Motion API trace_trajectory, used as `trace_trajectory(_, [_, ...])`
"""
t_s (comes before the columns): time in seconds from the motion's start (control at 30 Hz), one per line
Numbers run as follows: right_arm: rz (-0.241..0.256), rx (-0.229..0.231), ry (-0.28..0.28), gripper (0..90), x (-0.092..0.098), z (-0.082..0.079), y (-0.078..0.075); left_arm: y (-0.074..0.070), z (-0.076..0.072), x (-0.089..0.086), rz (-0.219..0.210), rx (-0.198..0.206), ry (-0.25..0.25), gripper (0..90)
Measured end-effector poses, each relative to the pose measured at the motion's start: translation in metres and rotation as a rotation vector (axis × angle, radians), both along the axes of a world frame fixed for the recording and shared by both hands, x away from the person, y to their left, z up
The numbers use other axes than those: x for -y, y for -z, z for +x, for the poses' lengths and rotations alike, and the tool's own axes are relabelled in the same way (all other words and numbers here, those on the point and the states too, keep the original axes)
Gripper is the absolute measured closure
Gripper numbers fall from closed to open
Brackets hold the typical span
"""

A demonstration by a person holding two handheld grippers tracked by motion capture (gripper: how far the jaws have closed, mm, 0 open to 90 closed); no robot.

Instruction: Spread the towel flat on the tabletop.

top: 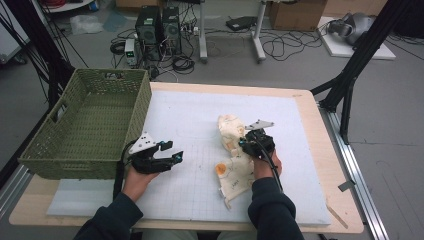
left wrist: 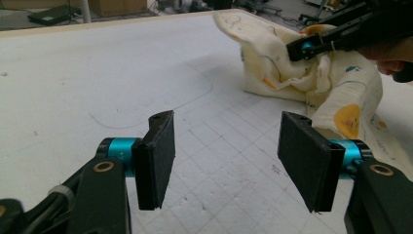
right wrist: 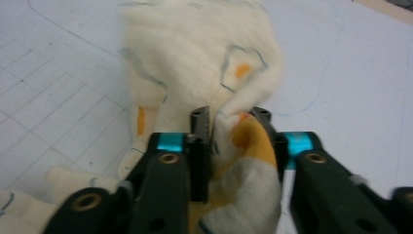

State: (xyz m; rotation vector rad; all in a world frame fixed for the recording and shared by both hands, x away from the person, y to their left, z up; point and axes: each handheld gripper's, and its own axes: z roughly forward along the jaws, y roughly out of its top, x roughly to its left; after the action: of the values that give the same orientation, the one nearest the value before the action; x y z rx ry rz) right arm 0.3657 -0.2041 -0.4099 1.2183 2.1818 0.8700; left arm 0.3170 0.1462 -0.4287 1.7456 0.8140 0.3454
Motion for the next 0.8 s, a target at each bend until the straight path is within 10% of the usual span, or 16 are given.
trace_trajectory(0.17, [0.085,0.046,-0.041,47.3,0.006,-0.014,-0.009,0.001,0.001,0.001,0.005,-0.012,0.020,44.8])
trace_trajectory(0.8, [0.229,0.156,-0.067,32.0,0.067,-0.067,-0.016,-0.003,0.042,0.079,0.005,-0.103,0.134,50.7])
